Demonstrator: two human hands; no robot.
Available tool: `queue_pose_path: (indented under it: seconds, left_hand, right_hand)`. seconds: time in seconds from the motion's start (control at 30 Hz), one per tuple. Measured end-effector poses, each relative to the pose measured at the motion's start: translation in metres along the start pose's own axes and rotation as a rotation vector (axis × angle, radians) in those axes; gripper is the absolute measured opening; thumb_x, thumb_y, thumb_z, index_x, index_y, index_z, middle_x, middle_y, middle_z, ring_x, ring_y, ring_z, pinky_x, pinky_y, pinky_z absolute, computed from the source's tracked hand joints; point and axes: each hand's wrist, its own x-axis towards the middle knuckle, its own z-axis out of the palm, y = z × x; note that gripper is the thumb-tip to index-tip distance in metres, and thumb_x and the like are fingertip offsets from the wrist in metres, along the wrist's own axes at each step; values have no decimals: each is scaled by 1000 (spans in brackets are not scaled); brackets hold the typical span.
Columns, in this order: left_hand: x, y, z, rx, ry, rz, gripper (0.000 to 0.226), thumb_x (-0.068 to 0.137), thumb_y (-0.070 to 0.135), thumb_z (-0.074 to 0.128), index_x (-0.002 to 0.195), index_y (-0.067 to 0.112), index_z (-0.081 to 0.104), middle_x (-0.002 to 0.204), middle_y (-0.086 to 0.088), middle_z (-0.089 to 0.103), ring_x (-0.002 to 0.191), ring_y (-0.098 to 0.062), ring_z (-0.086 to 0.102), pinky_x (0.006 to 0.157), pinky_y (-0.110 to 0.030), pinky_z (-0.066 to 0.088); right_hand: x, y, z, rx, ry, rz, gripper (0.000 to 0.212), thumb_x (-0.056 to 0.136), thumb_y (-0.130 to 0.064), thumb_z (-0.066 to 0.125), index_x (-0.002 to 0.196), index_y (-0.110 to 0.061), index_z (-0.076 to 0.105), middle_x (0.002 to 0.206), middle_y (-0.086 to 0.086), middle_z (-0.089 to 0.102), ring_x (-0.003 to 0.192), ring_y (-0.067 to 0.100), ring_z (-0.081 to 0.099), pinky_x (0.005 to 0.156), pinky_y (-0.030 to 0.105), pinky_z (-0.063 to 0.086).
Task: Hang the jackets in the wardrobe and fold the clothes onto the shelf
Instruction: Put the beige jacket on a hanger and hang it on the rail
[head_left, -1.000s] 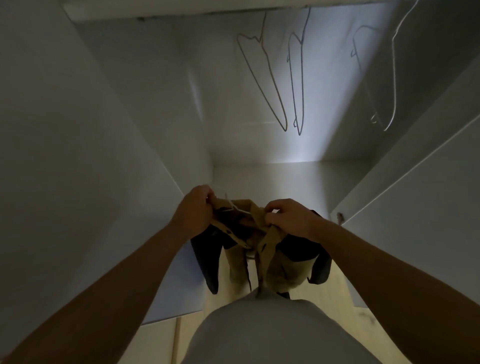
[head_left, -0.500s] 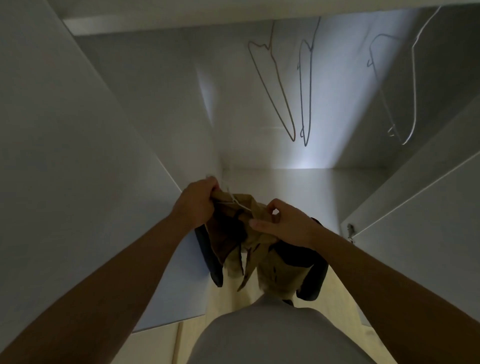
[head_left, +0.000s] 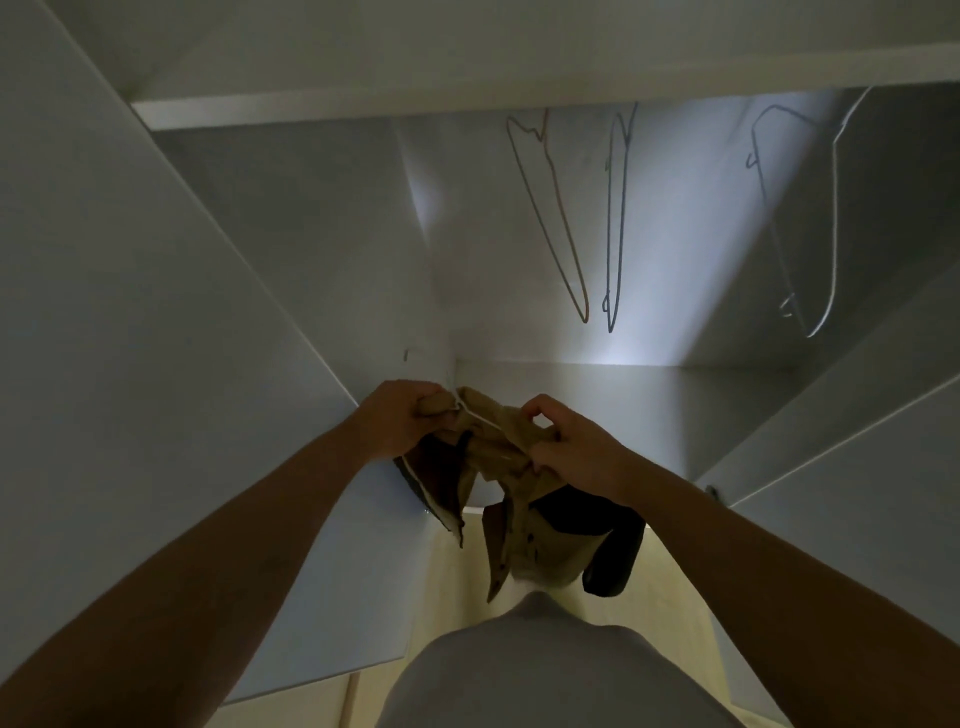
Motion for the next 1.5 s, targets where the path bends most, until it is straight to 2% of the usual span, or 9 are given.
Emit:
queue_pose_path:
  seconds: [0.27, 0.5, 0.6, 0.73, 1.0, 1.2, 1.3, 1.37, 1.5]
  left_hand:
    - [11, 8, 15, -72, -22, 49, 37, 90, 7, 71, 72, 38, 63, 67, 24, 63, 68, 17, 60, 65, -1, 41]
    - [15, 1, 19, 61, -59, 119, 10, 92, 7, 69, 99, 6, 76, 99, -10, 73, 95, -20, 68, 91, -27, 52]
    - [16, 5, 19, -59, -44, 118, 25, 88, 8, 74, 84, 32, 70, 81, 16, 66, 75, 6, 64, 71, -5, 46]
    - [18, 9, 18, -134, -46, 103, 24, 87, 2, 74, 96, 24, 69, 85, 7, 67, 65, 19, 59, 66, -1, 43]
    - [21, 8, 18, -208, -11, 91, 23, 87, 4, 74, 108, 14, 72, 99, 1, 70, 90, -11, 66, 78, -7, 49]
    - [27, 9, 11, -184, 20, 108, 15, 89, 6, 73, 102, 1, 76, 101, -18, 74, 97, -32, 70, 91, -44, 55]
    - [26, 12, 7, -212, 12, 129, 14, 86, 7, 76, 96, 17, 76, 95, -10, 75, 89, -26, 71, 86, -37, 56]
    - [26, 15, 3, -237, 12, 150, 19, 85, 8, 77, 88, 26, 73, 87, -5, 73, 81, -17, 68, 80, -31, 54]
    - [35, 22, -10, -219, 22, 186, 19, 86, 9, 76, 80, 27, 72, 77, 2, 70, 71, -9, 63, 70, -23, 51]
  right_hand:
    - [17, -18, -24, -278, 35, 29, 23, 91, -44, 66, 87, -22, 58, 89, -3, 59, 81, 13, 60, 67, 21, 46]
    - [10, -32, -26, -380, 390, -87, 22, 87, -5, 61, 75, -19, 49, 70, -3, 53, 64, 12, 51, 60, 17, 40]
    - [9, -35, -24, -522, 450, -140, 19, 88, -1, 56, 83, -18, 49, 70, -2, 53, 63, 13, 51, 61, 25, 47]
    - [7, -29, -21, -591, 470, -124, 18, 92, -25, 60, 87, -28, 43, 64, -10, 51, 55, 6, 49, 55, 20, 36]
    - [-1, -7, -26, -462, 163, 97, 38, 91, -28, 66, 122, -16, 47, 87, 0, 62, 69, 8, 57, 56, 16, 42]
    - [-12, -24, -30, 80, 125, 151, 46, 73, -23, 61, 117, -34, 61, 64, -5, 66, 53, 9, 60, 48, 21, 45]
    - [-17, -12, -46, -354, 323, 95, 50, 87, -34, 63, 136, -33, 56, 87, -14, 63, 81, 5, 59, 74, 24, 47]
    - [-20, -4, -47, -605, 161, 125, 50, 91, -46, 61, 138, -31, 54, 109, -9, 57, 102, 14, 57, 91, 31, 46]
    - [-19, 7, -31, -686, 153, 58, 20, 103, -34, 46, 98, -19, 58, 80, -8, 60, 75, 14, 62, 78, 30, 50]
